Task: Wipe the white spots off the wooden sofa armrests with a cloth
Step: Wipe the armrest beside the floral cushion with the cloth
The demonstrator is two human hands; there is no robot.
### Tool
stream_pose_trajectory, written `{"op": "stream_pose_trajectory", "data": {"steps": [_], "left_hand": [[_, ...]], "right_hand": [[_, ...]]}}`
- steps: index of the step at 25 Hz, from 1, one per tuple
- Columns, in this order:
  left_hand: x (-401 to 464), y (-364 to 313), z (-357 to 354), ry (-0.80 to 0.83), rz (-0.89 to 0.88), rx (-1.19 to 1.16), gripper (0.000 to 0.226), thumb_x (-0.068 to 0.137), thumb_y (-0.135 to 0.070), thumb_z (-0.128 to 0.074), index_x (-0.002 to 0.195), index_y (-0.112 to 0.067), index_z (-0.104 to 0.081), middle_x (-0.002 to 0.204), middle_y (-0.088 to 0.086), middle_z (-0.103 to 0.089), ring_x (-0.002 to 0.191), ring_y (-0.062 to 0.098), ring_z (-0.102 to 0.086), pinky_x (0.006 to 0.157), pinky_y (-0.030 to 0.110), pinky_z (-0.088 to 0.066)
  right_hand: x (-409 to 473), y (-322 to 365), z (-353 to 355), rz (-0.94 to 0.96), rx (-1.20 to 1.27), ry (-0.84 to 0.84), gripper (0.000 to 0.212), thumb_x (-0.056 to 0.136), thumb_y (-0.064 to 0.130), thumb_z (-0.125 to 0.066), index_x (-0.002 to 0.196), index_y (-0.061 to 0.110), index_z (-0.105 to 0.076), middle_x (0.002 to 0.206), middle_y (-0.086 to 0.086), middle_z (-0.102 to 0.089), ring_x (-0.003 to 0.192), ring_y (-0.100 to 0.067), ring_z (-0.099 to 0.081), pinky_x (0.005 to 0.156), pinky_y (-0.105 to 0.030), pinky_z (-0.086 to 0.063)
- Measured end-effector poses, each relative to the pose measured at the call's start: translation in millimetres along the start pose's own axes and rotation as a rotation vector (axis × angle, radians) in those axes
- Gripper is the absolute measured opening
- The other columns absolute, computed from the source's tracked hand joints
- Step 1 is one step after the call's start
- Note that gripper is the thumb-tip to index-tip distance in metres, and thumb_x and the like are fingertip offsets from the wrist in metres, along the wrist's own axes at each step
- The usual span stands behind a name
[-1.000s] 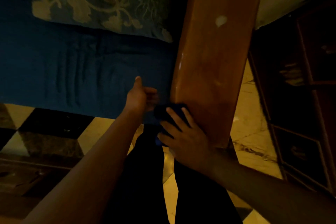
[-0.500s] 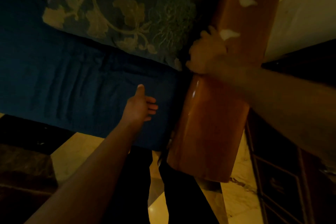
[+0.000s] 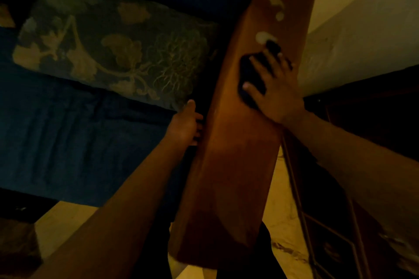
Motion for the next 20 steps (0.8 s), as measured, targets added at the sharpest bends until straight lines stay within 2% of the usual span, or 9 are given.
{"op": "stream_pose_trajectory", "data": {"steps": [2,3,5,7,10,12,14,17,20], "left_hand": [[12.5,-15.2,-11.2,-0.130,-0.059,0.027,0.059,0.104,-0.059,-0.029,0.097,-0.014,-0.067,0.093,0.012,-0.070,0.084,0.027,-0.066,0.072,0.038,-0.052],[16.9,-24.8,-13.4,-0.199,-0.088,0.022,0.057,0.105,-0.057,-0.030,0.093,-0.014,-0.066,0.094,0.014,-0.070,0.083,0.028,-0.065,0.074,0.039,-0.050],[22.3,-43.1,-12.9,-0.319,-0.109,-0.046,0.052,0.107,-0.049,-0.031,0.086,-0.014,-0.064,0.091,0.017,-0.069,0.073,0.025,-0.063,0.068,0.036,-0.049],[20.6,-56.4,-10.6,-0.376,-0.069,-0.107,0.052,0.107,-0.046,-0.031,0.085,-0.013,-0.064,0.085,0.014,-0.067,0.068,0.022,-0.062,0.063,0.032,-0.049],[16.9,-65.7,-11.8,-0.416,-0.072,-0.060,0.054,0.106,-0.051,-0.031,0.092,-0.012,-0.066,0.086,0.010,-0.069,0.074,0.022,-0.065,0.064,0.032,-0.049],[18.8,-69.2,-16.4,-0.417,-0.037,-0.031,0.059,0.105,-0.055,-0.028,0.094,-0.013,-0.067,0.086,0.009,-0.070,0.075,0.023,-0.066,0.063,0.033,-0.048],[24.4,-76.3,-23.9,-0.416,-0.041,-0.009,0.061,0.104,-0.058,-0.029,0.091,-0.013,-0.068,0.083,0.008,-0.069,0.072,0.023,-0.063,0.065,0.034,-0.047],[35.8,-101.6,-38.3,-0.478,-0.120,0.058,0.051,0.104,-0.054,-0.034,0.090,-0.019,-0.068,0.091,0.001,-0.068,0.079,0.018,-0.062,0.073,0.033,-0.043],[45.6,-134.1,-59.3,-0.454,-0.227,0.182,0.039,0.104,-0.053,-0.035,0.101,-0.031,-0.067,0.094,-0.013,-0.059,0.078,0.001,-0.053,0.077,0.028,-0.039]], "right_hand": [[15.0,-16.8,3.9,-0.266,0.051,-0.089,0.065,0.102,0.063,-0.036,0.159,0.031,-0.034,0.169,-0.008,-0.026,0.156,-0.039,-0.017,0.122,-0.059,-0.019],[2.8,-5.9,0.6,-0.260,0.057,-0.138,0.061,0.103,0.059,-0.036,0.157,0.030,-0.037,0.168,-0.008,-0.029,0.155,-0.041,-0.018,0.121,-0.061,-0.018],[-47.7,41.8,-14.4,0.061,0.123,-0.096,0.056,0.105,0.054,-0.035,0.156,0.033,-0.040,0.168,-0.005,-0.028,0.156,-0.040,-0.015,0.121,-0.065,-0.015],[-92.6,75.8,-24.9,0.447,0.175,0.045,0.054,0.103,0.055,-0.037,0.153,0.036,-0.042,0.169,-0.002,-0.026,0.158,-0.035,-0.010,0.124,-0.063,-0.010],[-19.7,71.9,-17.8,0.743,0.173,0.110,0.054,0.098,0.059,-0.045,0.141,0.030,-0.058,0.160,-0.008,-0.042,0.155,-0.036,-0.020,0.125,-0.059,-0.011],[72.2,51.5,-5.1,0.681,0.092,0.062,0.054,0.098,0.057,-0.045,0.132,0.022,-0.066,0.147,-0.013,-0.056,0.148,-0.038,-0.035,0.121,-0.058,-0.020],[138.3,13.8,9.8,0.507,0.070,-0.021,0.050,0.102,0.052,-0.044,0.131,0.018,-0.066,0.144,-0.010,-0.059,0.144,-0.034,-0.041,0.119,-0.055,-0.027],[105.9,-2.1,4.8,0.220,0.150,-0.089,0.049,0.106,0.050,-0.037,0.145,0.025,-0.054,0.160,-0.004,-0.043,0.152,-0.032,-0.030,0.122,-0.057,-0.020],[42.6,-3.8,0.8,0.227,0.170,-0.049,0.060,0.103,0.061,-0.037,0.155,0.032,-0.039,0.167,-0.003,-0.030,0.155,-0.034,-0.021,0.122,-0.060,-0.017]]}}
Point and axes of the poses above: each hand's wrist, its own x-axis towards the middle knuckle, its own z-axis out of the back of the hand, y = z × x, the point moved 6 cm from there along x, towards the middle knuckle
